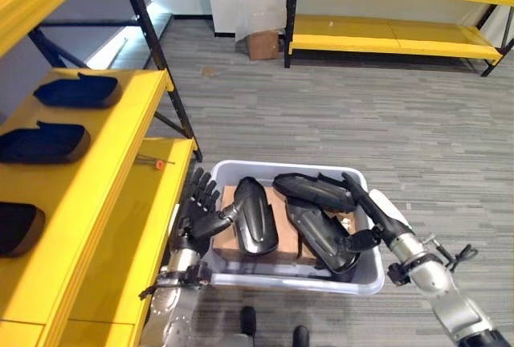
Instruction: Move parts from the plastic box to the shelf.
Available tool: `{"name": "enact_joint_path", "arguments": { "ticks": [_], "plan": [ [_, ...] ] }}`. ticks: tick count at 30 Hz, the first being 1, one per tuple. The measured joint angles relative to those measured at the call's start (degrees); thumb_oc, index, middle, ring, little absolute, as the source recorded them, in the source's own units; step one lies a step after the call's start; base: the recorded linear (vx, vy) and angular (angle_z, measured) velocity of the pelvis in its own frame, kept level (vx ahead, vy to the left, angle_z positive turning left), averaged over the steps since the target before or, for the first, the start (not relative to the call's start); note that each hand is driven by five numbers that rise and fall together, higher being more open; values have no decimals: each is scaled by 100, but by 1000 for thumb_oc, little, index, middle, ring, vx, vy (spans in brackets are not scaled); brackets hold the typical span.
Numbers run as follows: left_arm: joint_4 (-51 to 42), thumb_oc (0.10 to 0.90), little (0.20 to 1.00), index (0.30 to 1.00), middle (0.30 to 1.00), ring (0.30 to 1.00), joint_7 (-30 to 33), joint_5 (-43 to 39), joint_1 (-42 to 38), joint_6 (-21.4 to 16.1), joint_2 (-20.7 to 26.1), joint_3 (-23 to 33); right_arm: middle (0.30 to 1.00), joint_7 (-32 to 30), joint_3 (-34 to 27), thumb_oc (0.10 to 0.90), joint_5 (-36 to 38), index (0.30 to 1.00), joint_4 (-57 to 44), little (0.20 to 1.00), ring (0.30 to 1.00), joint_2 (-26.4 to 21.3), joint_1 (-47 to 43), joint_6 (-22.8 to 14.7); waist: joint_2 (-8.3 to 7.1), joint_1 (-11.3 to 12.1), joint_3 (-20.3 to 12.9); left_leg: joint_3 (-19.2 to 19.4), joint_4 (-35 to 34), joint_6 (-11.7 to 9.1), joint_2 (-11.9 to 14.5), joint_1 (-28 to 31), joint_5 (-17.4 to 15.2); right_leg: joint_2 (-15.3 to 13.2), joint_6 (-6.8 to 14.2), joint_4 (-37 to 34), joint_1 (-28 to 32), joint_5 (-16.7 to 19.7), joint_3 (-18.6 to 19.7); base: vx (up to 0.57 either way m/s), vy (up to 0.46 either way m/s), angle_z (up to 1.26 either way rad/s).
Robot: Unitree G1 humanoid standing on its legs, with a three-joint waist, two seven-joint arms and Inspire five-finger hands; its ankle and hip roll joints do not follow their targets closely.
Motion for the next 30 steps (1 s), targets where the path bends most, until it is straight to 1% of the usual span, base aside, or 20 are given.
{"name": "enact_joint_path", "arguments": {
  "ticks": [1,2,3,5,6,7,12,14,16,19,21,22,23,24,25,27,29,30],
  "plan": [
    [-7,900,1000,1000,1000,1000,-11,0,-67,55,75,-50,1000,-8,190,900,-262,1000,9,1000,1000,-215,-229,-8,-52,29,45,1,49,-4,10,-146,4,9,-10,0,-129,35,-10,-105,-48,5],
    [-11,900,1000,1000,1000,1000,-31,0,-79,89,86,-54,1000,-11,243,900,-386,1000,33,1000,1000,-233,-315,-6,-72,82,56,-11,65,3,13,-221,29,16,-15,1,-185,50,-20,-123,-52,4],
    [-11,900,1000,1000,1000,1000,-34,-4,-113,127,101,-50,1000,-26,376,900,-465,1000,98,1000,1000,-274,-464,13,-101,88,90,-23,118,4,12,-305,37,15,-30,2,-234,74,-50,-62,-22,8],
    [-10,900,1000,1000,1000,1000,-37,-47,-202,172,123,-58,1000,-25,555,900,-477,1000,158,1000,1000,-327,-648,46,-113,106,196,-47,129,7,10,-349,43,14,-57,2,-269,98,-79,-73,-9,6],
    [-11,900,1000,1000,1000,1000,-36,-203,-291,175,124,-53,1000,-28,692,900,-514,1000,275,1000,1000,-321,-787,40,-110,219,229,-48,134,10,5,-433,46,11,-56,3,-353,111,-80,-95,16,4],
    [-12,900,1000,1000,1000,1000,-32,-208,-333,174,129,-37,1000,-35,768,900,-565,1000,336,1000,1000,-323,-868,42,-104,252,278,-52,135,15,1,-443,51,9,-53,3,-358,121,-86,-91,23,3],
    [-92,900,1000,1000,1000,1000,-6,-216,-583,173,125,-56,1000,-76,1158,900,-955,1000,331,1000,1000,-242,-1232,-50,-30,326,600,-138,183,15,-16,-528,55,4,-52,15,-393,120,-172,-56,31,9],
    [-98,900,1000,1000,1000,1000,-6,-215,-613,173,122,-59,1000,-75,1286,900,-1025,1000,311,1000,1000,-198,-1288,-80,-4,365,666,-141,182,15,-16,-533,54,3,-52,14,-396,120,-177,-23,21,2],
    [-110,900,1000,1000,1000,1000,-1,-215,-612,170,123,-49,1000,-70,1398,900,-1246,1000,281,1000,1000,-136,-1288,-13,15,399,678,-158,181,15,-24,-544,54,0,-45,9,-392,114,-207,-56,50,6],
    [-111,900,1000,1000,1000,1000,-1,-212,-608,163,122,-51,1000,-85,1481,900,-1684,1000,274,1000,1000,-89,-1281,462,52,396,705,-164,177,15,-28,-547,55,-5,-44,9,-394,113,-213,-49,5,2],
    [-119,900,1000,1000,1000,1000,-2,-211,-615,163,122,-56,1000,-344,1488,900,-1963,1000,597,1000,1000,49,-1290,850,51,397,706,-170,176,14,-27,-547,55,-3,-44,11,-395,112,-218,-41,-12,1],
    [-133,900,1000,1000,1000,1000,-2,-211,-614,163,122,-55,1000,-525,1487,900,-2075,1000,877,1000,1000,117,-1291,1172,53,398,708,-171,177,11,-27,-565,57,-3,-43,12,-412,112,-223,-30,-16,2],
    [-135,900,1000,1000,1000,1000,-2,-212,-615,163,123,-52,1000,-625,1480,900,-2109,1000,1046,1000,1000,123,-1288,1369,53,396,708,-172,178,10,-26,-586,58,-3,-43,12,-427,112,-224,0,0,0],
    [-135,900,1000,1000,1000,1000,-2,-211,-614,162,123,-52,1000,-635,1480,900,-2109,1000,1060,1000,1000,122,-1287,1398,53,395,708,-171,178,10,-26,-589,58,-3,-44,11,-430,113,-225,0,0,0],
    [-135,900,1000,1000,1000,1000,-2,-212,-606,163,123,-49,1000,-777,1450,900,-2102,1000,1266,1000,1000,122,-1283,1644,53,394,708,-171,178,8,-26,-613,61,-2,-44,12,-452,115,-225,-52,-31,-1],
    [-139,900,1000,1000,1000,1000,-4,-212,-614,164,126,-48,1000,-920,1395,900,-2072,1000,1499,1000,1000,126,-1286,1888,60,387,713,-166,178,8,-24,-626,64,0,-44,23,-478,114,-220,-88,-27,-3],
    [-153,900,1000,1000,1000,1000,-4,-212,-709,164,125,-51,1000,-939,1257,900,-1987,1000,1537,1000,1000,131,-1346,2062,103,375,753,-166,182,13,-3,-743,102,19,-45,86,-628,114,-216,-102,-9,-3],
    [-153,900,1000,1000,1000,1000,-3,-213,-794,165,125,-55,1000,-946,1239,900,-1950,1000,1617,1000,1000,131,-1468,2141,140,367,846,-169,187,13,6,-768,118,27,-45,126,-668,114,-216,-91,-6,-1]
  ]
}}
